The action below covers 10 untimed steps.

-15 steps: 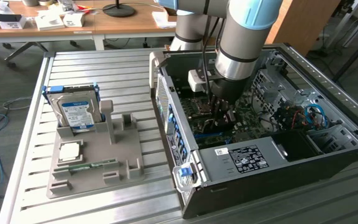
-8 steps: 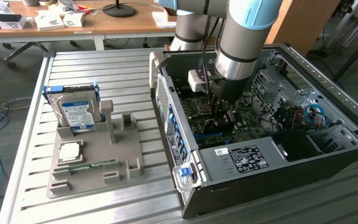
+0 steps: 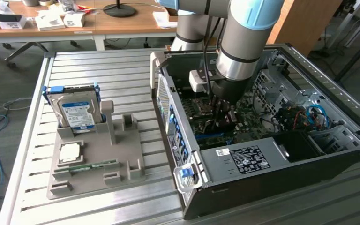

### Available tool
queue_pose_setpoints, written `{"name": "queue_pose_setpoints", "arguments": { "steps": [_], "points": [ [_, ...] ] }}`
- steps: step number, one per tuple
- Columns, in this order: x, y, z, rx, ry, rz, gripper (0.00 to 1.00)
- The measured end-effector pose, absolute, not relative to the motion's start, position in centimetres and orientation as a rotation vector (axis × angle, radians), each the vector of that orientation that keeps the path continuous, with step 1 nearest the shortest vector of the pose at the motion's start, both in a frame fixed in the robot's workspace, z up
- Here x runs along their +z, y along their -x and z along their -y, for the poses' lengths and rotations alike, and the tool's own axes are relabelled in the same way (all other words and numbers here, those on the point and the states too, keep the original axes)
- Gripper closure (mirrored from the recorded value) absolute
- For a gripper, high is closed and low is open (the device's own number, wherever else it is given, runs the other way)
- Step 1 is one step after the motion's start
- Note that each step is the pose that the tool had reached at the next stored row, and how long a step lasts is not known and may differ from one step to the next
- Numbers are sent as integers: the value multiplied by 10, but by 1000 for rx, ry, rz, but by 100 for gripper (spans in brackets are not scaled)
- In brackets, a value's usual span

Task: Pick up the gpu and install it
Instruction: 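Insert the gpu into the slot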

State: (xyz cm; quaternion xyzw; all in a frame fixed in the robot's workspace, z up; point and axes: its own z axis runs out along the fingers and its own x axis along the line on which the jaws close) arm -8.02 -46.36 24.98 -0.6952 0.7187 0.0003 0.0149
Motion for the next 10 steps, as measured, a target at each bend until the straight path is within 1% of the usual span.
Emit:
{"name": "queue_pose_setpoints", "arguments": {
  "steps": [10],
  "points": [
    [250,80,464,1,2164,-2237,74]
  ]
}}
